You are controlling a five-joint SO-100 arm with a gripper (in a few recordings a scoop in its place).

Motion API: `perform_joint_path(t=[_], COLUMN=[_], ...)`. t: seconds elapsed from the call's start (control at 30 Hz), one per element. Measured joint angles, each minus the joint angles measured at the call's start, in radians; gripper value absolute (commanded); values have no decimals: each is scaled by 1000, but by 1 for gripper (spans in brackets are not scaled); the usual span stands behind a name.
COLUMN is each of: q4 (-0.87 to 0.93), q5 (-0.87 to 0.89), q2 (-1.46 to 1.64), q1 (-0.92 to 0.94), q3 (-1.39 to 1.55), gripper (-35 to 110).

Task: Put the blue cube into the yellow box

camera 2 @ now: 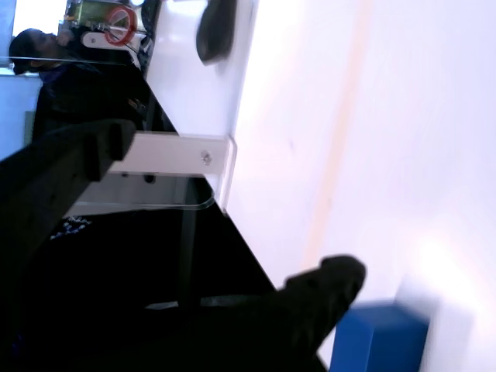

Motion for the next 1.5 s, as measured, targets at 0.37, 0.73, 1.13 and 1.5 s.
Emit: perform_joint_path(t=[0.37, 0.73, 1.13, 1.5], q4=[38, 43, 21, 0], q5=[120, 149, 143, 127], q2=[-241, -434, -546, -664], q1=[-175, -310, -399, -448], q3=[-94, -221, -253, -322], gripper=[58, 59, 60, 60])
